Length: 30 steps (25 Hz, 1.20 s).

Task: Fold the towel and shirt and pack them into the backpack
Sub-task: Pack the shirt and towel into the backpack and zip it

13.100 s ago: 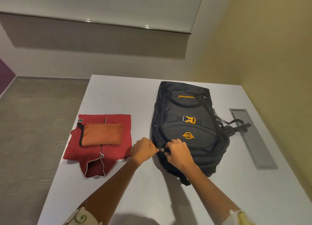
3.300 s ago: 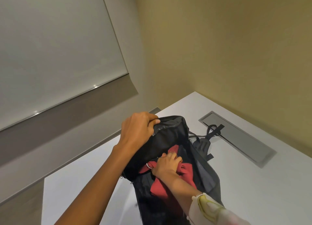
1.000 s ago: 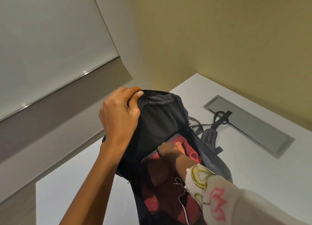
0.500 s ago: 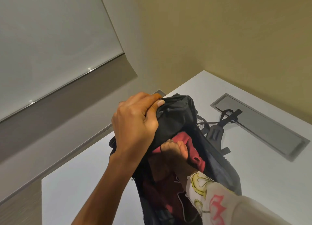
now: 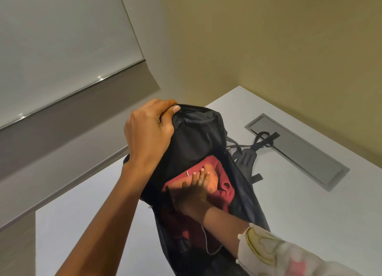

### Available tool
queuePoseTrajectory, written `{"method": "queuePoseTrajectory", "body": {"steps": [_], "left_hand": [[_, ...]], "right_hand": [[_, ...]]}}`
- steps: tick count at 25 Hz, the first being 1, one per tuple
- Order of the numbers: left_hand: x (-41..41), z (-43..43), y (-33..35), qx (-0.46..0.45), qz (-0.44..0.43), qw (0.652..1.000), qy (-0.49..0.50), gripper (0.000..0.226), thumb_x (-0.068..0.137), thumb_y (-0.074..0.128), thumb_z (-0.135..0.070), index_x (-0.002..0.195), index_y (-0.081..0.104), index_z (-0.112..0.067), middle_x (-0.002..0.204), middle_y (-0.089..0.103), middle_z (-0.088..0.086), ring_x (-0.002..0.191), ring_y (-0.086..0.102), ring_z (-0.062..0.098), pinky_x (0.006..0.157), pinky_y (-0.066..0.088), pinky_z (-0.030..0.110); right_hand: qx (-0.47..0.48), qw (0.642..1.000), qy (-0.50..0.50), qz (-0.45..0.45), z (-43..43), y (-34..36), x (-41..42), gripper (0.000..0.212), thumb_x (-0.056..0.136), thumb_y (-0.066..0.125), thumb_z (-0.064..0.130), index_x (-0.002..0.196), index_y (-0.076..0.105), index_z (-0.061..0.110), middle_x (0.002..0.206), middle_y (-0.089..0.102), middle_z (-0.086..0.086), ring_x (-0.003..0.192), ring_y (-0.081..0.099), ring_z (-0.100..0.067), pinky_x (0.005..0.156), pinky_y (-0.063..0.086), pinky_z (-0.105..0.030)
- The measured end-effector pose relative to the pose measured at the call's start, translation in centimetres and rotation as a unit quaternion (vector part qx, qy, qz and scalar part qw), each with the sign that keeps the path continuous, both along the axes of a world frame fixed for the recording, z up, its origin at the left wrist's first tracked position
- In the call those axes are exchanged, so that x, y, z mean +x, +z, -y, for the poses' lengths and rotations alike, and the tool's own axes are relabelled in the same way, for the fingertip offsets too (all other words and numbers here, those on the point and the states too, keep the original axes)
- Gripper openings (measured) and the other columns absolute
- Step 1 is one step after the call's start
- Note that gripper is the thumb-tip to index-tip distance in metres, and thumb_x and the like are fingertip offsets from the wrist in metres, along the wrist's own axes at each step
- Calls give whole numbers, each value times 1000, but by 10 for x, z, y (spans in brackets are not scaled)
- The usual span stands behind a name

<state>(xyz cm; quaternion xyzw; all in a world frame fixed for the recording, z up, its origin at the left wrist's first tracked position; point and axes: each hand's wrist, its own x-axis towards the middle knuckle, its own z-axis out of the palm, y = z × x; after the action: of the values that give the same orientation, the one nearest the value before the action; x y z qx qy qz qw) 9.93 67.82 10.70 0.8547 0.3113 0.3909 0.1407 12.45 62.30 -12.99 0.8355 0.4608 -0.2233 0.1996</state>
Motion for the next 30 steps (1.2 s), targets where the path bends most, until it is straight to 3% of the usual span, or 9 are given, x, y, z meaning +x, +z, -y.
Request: {"method": "queuePoseTrajectory", "body": {"steps": [3,6,9,10,12,14,19,23,30], "left_hand": [[-1,3,3,-1,-15,1000,5,19,94,61,-32,102,76,-23,95,74,-6,85,66,17,72,50,28],[-2,6,3,-5,-20,1000,10,18,94,61,-32,102,76,-24,94,73,-6,83,65,16,70,44,23],[-4,8,1,-8,-26,1000,6,16,93,62,-32,99,76,-27,91,73,-7,82,65,19,70,51,30],[-4,9,1,-9,-31,999,6,15,93,62,-32,99,76,-28,91,73,-8,81,65,20,70,51,32],[-5,12,0,-12,-39,999,6,16,92,62,-33,99,76,-29,91,73,-8,81,65,20,70,52,32],[-7,14,-1,-12,-44,999,2,16,92,62,-34,99,76,-29,91,73,-8,81,66,21,70,52,32],[-9,21,-2,-19,-69,997,4,18,93,61,-35,100,76,-30,94,74,-9,81,65,20,69,45,26],[-12,32,-3,-25,-92,995,0,18,94,60,-34,101,76,-29,95,75,-7,83,66,21,74,45,27],[-13,48,-5,-48,-126,991,10,22,95,58,-36,107,75,-29,105,74,-5,94,66,24,86,49,37]], "right_hand": [[22,998,-42,35,13,-7,0,72,85,16,79,147,-1,47,151,-27,-26,128,-34,-62,92,-24,-80],[12,997,-48,-62,10,-22,7,71,81,20,83,137,-11,53,149,-31,-23,132,-29,-62,83,-27,-83],[49,989,-85,-113,3,-71,8,91,71,32,86,150,23,42,160,6,-22,144,5,-52,104,-7,-80],[55,989,-83,-110,8,-64,9,95,70,35,86,151,22,39,161,5,-21,144,5,-51,106,-6,-78],[55,993,-71,-71,20,-27,10,90,74,35,85,150,5,47,155,-24,-19,141,-20,-54,103,-14,-74],[42,998,-27,-42,27,-9,17,83,79,28,85,149,-3,50,151,-31,-23,138,-29,-51,100,-17,-75],[30,999,-3,-23,43,-8,36,80,85,21,81,151,-7,46,152,-27,-30,136,-31,-53,101,-21,-72],[20,999,17,-29,60,-3,40,103,74,30,89,150,-18,39,152,-33,-23,136,-33,-51,105,-19,-69],[-4,999,-29,-25,122,5,40,121,72,34,91,144,-35,23,141,-42,-26,143,-26,-39,120,-2,-47]]}}
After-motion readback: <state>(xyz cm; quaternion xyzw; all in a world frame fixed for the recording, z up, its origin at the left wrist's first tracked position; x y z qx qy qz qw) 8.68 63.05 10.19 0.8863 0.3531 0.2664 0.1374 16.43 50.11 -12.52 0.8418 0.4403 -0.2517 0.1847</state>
